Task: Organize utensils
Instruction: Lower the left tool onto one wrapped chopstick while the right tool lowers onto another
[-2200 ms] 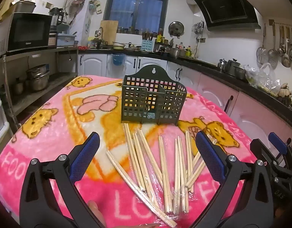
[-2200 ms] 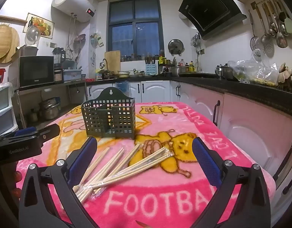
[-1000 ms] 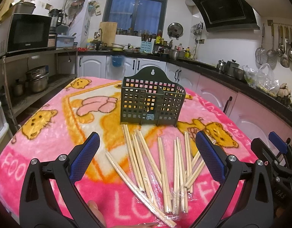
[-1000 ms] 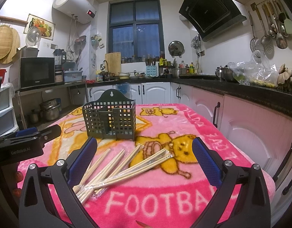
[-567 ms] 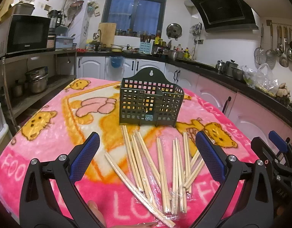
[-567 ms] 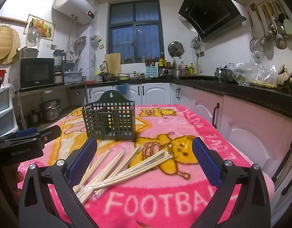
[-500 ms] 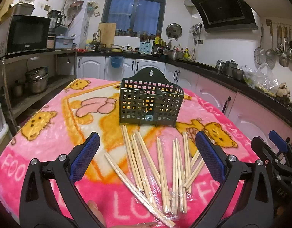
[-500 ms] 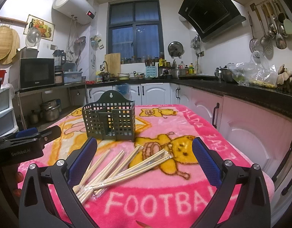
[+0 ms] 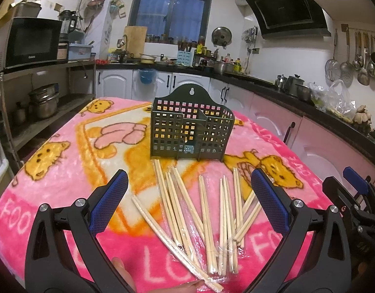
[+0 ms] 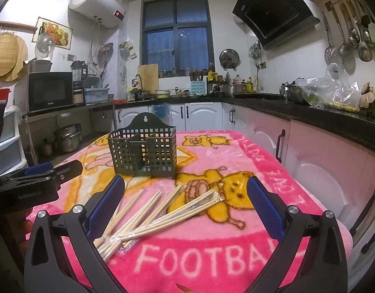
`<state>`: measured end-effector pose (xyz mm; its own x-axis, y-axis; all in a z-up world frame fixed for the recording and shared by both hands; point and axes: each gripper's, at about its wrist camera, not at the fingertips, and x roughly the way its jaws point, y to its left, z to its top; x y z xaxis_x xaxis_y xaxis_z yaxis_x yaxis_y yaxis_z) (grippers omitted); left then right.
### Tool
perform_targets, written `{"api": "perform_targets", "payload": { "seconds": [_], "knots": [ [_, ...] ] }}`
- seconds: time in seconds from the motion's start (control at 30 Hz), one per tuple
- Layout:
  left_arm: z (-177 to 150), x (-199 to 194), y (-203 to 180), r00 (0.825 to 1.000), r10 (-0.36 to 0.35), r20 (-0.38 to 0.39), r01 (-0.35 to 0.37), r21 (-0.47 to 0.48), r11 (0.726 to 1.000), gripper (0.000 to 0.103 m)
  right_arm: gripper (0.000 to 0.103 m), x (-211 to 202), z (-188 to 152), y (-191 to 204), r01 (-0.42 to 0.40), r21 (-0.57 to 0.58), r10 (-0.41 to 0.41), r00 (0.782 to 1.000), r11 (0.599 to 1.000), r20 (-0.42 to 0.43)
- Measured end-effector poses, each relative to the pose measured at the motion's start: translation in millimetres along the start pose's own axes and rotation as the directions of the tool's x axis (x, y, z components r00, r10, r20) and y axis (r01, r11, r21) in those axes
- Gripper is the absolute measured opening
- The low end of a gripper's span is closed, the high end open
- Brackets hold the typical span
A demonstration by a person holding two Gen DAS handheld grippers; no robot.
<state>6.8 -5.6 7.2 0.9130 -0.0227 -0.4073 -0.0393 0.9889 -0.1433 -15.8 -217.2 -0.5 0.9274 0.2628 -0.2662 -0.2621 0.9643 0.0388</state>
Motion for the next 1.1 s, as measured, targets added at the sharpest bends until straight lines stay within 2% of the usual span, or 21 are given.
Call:
{"api": "perform_targets", "payload": {
  "seconds": [0.13, 0.3, 0.57, 0.8, 1.03, 1.1],
  "knots": [
    [2, 4, 10, 1.0, -0.02, -0.011, 0.02, -0.017, 1.0, 0.093, 0.097, 7, 3, -3, -0.017, -0.003, 0.017, 1.0, 1.0, -0.019],
    [13, 10, 19, 1.0, -0.005, -0.031, 0.004, -0.022, 1.0, 0.093, 0.097, 18, 12, -3, -0.048, -0.002, 0.048, 0.998, 0.999, -0.045],
    [32, 27, 36, 0.998, -0.011, -0.061, 0.009, -0.026, 1.0, 0.093, 0.097, 56, 24, -4, -0.107, 0.036, 0.111, 0.982, 0.994, -0.151],
    [47, 64, 50, 0.987, -0.04, -0.158, 0.031, -0.054, 0.998, 0.093, 0.097, 91, 29, -2, -0.117, 0.024, 0.119, 0.965, 0.993, -0.234],
    [55, 100, 58, 0.972, -0.025, -0.234, 0.014, -0.051, 0.999, 0.093, 0.097, 122, 25, 1, -0.122, 0.007, 0.119, 0.95, 0.992, -0.289],
    [54, 109, 61, 0.967, -0.01, -0.255, -0.005, -0.058, 0.998, 0.092, 0.093, 130, 24, 2, -0.118, -0.004, 0.111, 0.946, 0.993, -0.305]
  ]
}}
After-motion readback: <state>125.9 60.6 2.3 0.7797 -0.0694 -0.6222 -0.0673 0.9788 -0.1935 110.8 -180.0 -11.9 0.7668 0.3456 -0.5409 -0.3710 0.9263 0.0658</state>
